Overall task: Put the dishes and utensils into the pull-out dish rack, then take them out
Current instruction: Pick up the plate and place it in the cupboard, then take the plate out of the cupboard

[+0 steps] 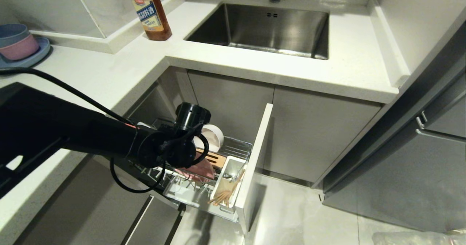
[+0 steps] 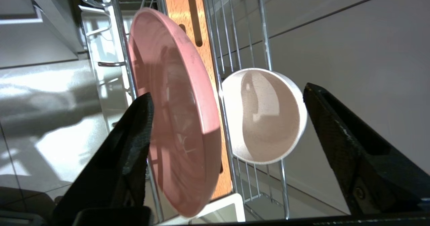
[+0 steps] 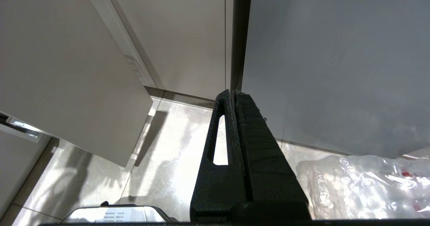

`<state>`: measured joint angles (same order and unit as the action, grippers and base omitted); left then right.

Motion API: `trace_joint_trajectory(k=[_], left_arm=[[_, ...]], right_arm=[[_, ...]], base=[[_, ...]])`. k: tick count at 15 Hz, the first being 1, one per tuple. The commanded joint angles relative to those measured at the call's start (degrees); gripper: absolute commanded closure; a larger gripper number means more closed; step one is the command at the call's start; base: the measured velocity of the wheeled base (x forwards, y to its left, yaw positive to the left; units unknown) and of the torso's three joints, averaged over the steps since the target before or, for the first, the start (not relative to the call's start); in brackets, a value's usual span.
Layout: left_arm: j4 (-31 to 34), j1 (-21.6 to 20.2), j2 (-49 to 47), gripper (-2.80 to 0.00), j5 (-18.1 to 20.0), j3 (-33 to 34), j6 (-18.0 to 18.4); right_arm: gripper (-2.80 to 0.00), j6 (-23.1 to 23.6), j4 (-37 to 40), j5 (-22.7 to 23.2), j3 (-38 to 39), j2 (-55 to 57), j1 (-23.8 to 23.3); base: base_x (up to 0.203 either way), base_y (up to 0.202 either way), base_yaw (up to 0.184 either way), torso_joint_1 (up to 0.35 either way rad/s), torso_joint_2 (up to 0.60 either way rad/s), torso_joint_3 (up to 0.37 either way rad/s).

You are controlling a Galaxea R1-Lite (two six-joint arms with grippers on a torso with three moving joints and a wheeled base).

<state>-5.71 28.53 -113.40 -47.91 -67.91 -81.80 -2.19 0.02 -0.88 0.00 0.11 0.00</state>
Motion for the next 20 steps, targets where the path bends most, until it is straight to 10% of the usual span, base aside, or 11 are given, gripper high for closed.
trace_joint_trajectory(k=[1, 3, 4, 9, 14, 20], left_arm=[[0.6, 0.5, 2.3, -2.80, -0.7, 0.0, -0.5], [1.6, 1.1, 4.3, -2.80, -2.2, 0.0, -0.5], [2.2, 1.5, 5.1, 0.00, -2.9, 0.1, -0.5], [11.3, 3.7, 10.1, 0.00, -3.4, -3.4, 0.2], [21.4, 6.3, 16.9, 0.00, -3.5, -9.1, 9.3], [27.2, 6.3, 29.9, 0.00, -3.4, -17.7, 34.4]], right_arm=[[0.00, 0.0, 0.0, 0.0, 0.1, 0.0, 0.0], [0.00, 0.0, 0.0, 0.0, 0.1, 0.0, 0.0], [0.00, 0.0, 0.0, 0.0, 0.2, 0.0, 0.0], [0.00, 0.0, 0.0, 0.0, 0.1, 0.0, 0.0], [0.00, 0.0, 0.0, 0.0, 0.2, 0.0, 0.0], [0.00, 0.0, 0.0, 0.0, 0.1, 0.0, 0.0]], base=[[0.000, 0.000, 0.000, 0.000, 0.00, 0.000], [0.000, 0.000, 0.000, 0.000, 0.00, 0.000], [0.000, 0.000, 0.000, 0.000, 0.00, 0.000], [0.000, 0.000, 0.000, 0.000, 0.00, 0.000], [0.000, 0.000, 0.000, 0.000, 0.00, 0.000], [0.000, 0.000, 0.000, 0.000, 0.00, 0.000]])
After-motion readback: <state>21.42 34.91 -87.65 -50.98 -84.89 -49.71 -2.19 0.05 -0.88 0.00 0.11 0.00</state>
